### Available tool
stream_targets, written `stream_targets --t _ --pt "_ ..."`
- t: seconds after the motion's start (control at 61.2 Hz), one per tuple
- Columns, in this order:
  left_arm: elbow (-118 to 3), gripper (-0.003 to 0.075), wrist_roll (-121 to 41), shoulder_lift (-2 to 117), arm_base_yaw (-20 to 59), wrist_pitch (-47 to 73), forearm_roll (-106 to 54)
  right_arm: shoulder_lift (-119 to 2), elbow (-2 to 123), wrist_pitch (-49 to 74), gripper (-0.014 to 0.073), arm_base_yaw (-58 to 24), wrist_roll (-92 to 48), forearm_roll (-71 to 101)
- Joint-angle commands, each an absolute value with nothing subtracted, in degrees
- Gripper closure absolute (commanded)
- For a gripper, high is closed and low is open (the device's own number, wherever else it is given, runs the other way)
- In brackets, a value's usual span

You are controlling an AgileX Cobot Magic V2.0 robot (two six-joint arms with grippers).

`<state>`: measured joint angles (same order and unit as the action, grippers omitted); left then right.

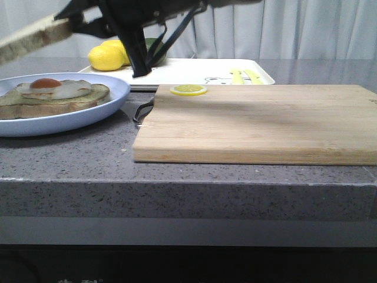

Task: Place bread and move sandwich to tray
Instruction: 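Lift the bread slice and carry it over the egg-topped bread, then lower the bread onto the egg, open the right gripper, withdraw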

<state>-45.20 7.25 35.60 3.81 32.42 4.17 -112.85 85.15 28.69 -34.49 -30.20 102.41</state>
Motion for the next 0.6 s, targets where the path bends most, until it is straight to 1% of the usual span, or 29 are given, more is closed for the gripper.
stream_targets --t 0.0,0.212,0.294,0.409,0.49,0.588 --pt "-46.8 0.0251 7.2 35.9 4.2 27.9 4.2 -110.2 87.4 28.2 0.0557 -34.8 -30.3 110.5" --pt "-46.8 0.0251 7.2 35.9 4.2 27.9 4.2 -110.9 87.4 27.6 0.0557 -34.8 -30.3 110.5" --pt "-46.8 0.0251 7.2 35.9 4.2 27.9 4.2 -110.9 87.4 27.4 0.0538 -34.8 -30.3 110.5" --pt "-46.8 0.0251 7.2 35.9 4.2 27.9 4.2 -110.9 87.4 27.5 0.0441 -34.8 -30.3 110.5" --pt "-46.8 0.0251 7.2 35.9 4.2 27.9 4.2 -110.9 87.4 27.8 0.0321 -34.8 -30.4 109.9" --pt "-46.8 0.0251 7.2 35.9 4.2 27.9 4.2 -110.9 87.4 28.0 0.0228 -34.7 -30.4 107.2"
